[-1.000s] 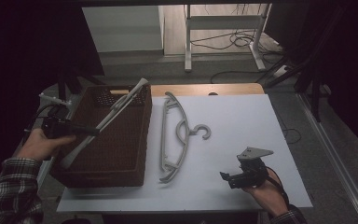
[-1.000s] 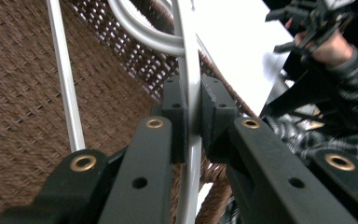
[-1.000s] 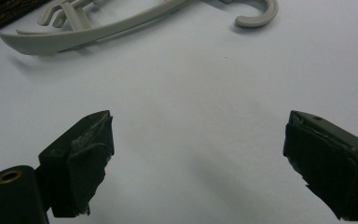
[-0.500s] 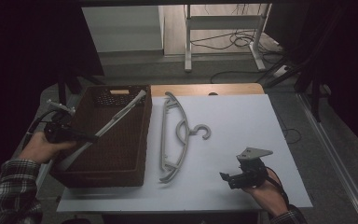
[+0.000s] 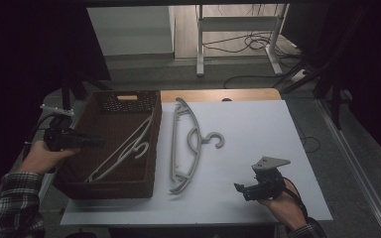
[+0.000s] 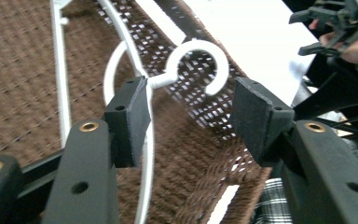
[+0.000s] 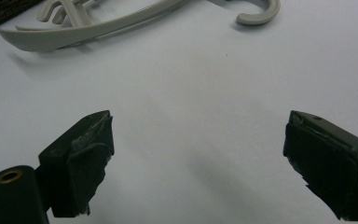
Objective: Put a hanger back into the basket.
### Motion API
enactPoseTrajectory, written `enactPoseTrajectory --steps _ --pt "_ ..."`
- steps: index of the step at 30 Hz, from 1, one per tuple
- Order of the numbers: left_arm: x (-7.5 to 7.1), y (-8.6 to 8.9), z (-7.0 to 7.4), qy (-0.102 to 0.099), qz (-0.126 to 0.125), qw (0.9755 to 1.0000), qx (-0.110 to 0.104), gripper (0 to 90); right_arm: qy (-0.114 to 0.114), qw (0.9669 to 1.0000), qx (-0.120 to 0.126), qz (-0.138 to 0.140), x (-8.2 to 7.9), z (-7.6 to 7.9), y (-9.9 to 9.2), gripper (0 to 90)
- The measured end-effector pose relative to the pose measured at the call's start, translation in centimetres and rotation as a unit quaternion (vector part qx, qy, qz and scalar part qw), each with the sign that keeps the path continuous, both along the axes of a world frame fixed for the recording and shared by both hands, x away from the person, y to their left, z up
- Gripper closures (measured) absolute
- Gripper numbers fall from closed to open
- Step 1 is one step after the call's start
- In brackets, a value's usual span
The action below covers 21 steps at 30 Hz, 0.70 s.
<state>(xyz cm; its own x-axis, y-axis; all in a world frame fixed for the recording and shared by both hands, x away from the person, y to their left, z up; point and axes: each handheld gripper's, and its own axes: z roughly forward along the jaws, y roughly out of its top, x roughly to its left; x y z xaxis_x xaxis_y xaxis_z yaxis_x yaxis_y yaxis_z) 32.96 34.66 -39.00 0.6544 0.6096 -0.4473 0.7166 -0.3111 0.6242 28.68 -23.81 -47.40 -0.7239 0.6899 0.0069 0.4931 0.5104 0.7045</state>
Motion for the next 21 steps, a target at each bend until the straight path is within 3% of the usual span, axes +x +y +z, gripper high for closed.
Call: enactPoseTrajectory --steps 2,7,10,12,14,17,21 --pt "-0.1 -0.2 0.1 -0.005 0.0 1.0 0.0 41.8 -0.001 1.0 0.0 0.0 0.0 0.0 0.0 9.0" --pt "-1.0 -2.1 0.8 -0.03 0.002 0.9991 -0.03 31.4 -0.002 1.0 0.002 0.001 0.0 0.0 0.0 9.0" --pt "-1.7 -4.1 1.3 -0.043 0.003 0.999 -0.011 24.5 -0.001 1.0 0.001 0.001 0.0 0.1 0.0 9.0" --pt "-2.1 -5.5 1.6 -0.05 0.005 0.9987 0.008 24.1 -0.002 1.0 0.001 0.002 0.0 0.1 0.0 9.0" --pt "-2.4 -6.6 1.8 -0.054 -0.004 0.9984 0.012 22.8 -0.003 1.0 0.002 0.002 0.0 0.1 0.0 9.0" --pt "-2.9 -8.5 2.2 -0.067 0.004 0.9969 0.041 24.2 -0.003 1.0 0.002 0.002 -0.1 0.1 0.0 9.0" --pt "-3.1 -10.8 2.3 -0.07 0.009 0.9957 0.059 24.4 -0.003 1.0 0.002 0.003 -0.1 0.2 0.0 9.0"
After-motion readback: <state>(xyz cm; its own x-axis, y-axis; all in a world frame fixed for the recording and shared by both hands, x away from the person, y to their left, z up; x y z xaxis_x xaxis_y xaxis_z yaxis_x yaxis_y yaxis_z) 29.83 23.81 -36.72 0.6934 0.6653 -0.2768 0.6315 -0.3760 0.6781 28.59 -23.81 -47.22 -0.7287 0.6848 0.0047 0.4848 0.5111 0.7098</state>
